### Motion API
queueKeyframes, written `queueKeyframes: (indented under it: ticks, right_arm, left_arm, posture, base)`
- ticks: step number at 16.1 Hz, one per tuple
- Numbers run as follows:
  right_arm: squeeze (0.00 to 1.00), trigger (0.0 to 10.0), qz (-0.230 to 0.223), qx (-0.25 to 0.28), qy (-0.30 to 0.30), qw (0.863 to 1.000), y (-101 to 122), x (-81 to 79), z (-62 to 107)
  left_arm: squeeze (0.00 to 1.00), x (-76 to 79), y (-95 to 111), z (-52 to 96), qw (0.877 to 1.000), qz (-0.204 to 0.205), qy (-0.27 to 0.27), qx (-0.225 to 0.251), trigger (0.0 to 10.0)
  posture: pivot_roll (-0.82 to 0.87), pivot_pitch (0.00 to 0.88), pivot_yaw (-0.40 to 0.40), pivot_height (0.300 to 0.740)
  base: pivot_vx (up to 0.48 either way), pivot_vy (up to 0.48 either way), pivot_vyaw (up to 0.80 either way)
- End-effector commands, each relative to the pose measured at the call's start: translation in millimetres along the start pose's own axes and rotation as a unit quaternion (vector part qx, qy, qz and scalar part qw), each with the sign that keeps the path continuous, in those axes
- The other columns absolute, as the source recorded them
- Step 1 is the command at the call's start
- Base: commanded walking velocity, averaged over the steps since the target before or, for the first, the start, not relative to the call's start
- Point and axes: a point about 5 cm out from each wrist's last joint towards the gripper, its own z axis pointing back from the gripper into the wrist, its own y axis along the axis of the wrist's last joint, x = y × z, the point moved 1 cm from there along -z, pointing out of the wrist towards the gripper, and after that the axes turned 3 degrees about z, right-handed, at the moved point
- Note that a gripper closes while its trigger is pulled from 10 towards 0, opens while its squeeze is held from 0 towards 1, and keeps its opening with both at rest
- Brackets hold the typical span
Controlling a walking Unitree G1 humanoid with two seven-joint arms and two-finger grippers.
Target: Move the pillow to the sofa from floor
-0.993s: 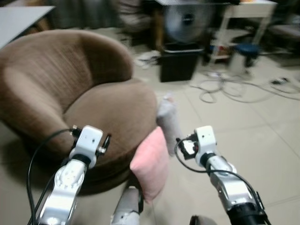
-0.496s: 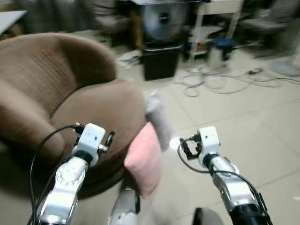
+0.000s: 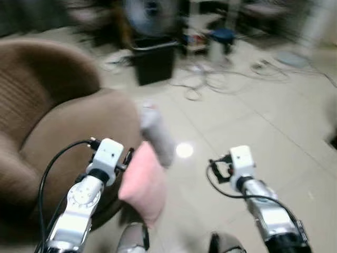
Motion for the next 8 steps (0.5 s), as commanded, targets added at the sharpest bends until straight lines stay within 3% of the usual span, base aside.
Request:
queueKeyframes:
  ticks: [1, 8]
  right_arm:
    - [0.00, 10.0, 0.001, 0.017, 0.018, 1.000, 8.9, -8.1, -3.2]
    - [0.00, 10.0, 0.001, 0.016, 0.025, 1.000, 6.2, -8.2, -3.3]
  left_arm:
    - [0.00, -5.8, -2.7, 2.2, 1.000, 0.000, 0.008, -0.006, 10.0]
    - [0.00, -6.0, -3.5, 2.4, 1.000, 0.000, 0.010, -0.006, 10.0]
  posture:
    - [0.13, 0.000, 0.020, 0.648]
    - [0.13, 0.000, 0.017, 0.648]
  base:
    - [0.281, 0.000, 0.00]
    - [0.282, 0.000, 0.00]
